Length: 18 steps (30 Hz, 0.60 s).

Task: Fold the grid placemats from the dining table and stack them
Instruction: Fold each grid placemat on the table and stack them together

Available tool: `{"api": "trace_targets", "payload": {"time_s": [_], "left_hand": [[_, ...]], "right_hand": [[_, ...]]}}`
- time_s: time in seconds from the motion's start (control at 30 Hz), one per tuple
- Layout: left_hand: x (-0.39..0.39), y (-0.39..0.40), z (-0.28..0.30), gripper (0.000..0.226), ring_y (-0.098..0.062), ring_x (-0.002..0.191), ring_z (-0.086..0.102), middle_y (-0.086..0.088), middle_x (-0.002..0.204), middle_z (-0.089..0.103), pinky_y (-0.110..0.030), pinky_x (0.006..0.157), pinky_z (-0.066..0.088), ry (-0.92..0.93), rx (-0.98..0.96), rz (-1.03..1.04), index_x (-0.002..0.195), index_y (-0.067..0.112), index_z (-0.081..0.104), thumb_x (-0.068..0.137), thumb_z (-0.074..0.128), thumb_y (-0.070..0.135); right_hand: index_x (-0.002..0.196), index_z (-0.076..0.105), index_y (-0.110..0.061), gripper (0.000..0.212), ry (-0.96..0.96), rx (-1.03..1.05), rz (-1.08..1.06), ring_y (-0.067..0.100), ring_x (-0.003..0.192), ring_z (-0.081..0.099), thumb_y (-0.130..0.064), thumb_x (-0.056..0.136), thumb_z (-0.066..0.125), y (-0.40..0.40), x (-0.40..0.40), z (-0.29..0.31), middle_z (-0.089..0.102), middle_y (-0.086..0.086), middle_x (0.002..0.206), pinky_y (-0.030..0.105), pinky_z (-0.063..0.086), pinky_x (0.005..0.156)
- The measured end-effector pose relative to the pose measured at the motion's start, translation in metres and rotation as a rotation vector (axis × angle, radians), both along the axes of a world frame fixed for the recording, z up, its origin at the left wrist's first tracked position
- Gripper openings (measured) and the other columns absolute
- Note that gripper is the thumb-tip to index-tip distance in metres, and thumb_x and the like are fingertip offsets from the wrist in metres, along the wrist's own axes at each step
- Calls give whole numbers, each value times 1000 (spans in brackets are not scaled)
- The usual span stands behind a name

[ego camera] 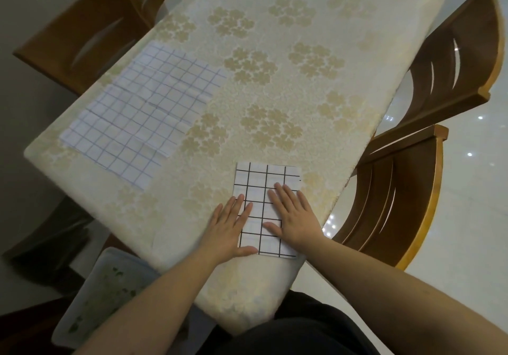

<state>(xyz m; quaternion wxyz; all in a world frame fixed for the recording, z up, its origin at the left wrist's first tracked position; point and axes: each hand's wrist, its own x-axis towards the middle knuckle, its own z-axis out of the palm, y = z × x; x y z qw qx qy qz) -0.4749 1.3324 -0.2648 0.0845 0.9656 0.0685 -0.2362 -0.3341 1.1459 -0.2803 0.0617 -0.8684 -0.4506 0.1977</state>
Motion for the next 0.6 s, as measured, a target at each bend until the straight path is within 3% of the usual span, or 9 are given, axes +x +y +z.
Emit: {"api": "trace_targets", "payload": {"time_s": [0.1, 0.23, 0.33, 0.43, 0.6], "left_hand": [[0, 3, -3, 119, -21, 149, -16, -2, 162, -19, -45, 117, -7, 21, -5, -37, 155, 23, -10, 68, 33, 91], [1, 3, -4, 121, -20, 146, -27, -6, 159, -27, -44, 116, -14, 3, 17, -53, 153, 24, -19, 67, 33, 92], [2, 3, -2, 121, -19, 144, -30, -6, 158, -30, -43, 116, -17, -6, 13, -53, 153, 23, -19, 68, 34, 91], [2, 4, -1, 120, -20, 143, -33, -4, 155, -35, -43, 117, -18, 4, -10, -43, 152, 24, -22, 70, 38, 89], [3, 3, 2, 120, -21, 143, -34, -3, 155, -38, -43, 116, -18, 26, -21, -35, 150, 25, -26, 71, 39, 89]], "right_hand": [[156, -1, -25, 87, -9, -15, 30, 19, 149, -14, -77, 90, 20, -1, 13, 1, -10, 1, 163, 43, -6, 120], [155, -5, -26, 83, -26, 1, 11, 17, 149, -17, -75, 91, 15, -1, 27, 5, -13, -1, 162, 44, -6, 121], [156, 13, -20, 77, -21, 65, -171, 23, 150, 6, -66, 94, 13, 6, 48, 10, 12, 5, 163, 44, 1, 120], [149, 33, -16, 66, -112, 118, -306, 30, 135, 35, -55, 95, 36, 22, 78, 18, 42, 11, 146, 43, 21, 110], [130, 50, -20, 59, -25, -49, -362, 31, 118, 42, -59, 86, 57, 56, 110, 37, 48, 10, 130, 43, 31, 97]]}}
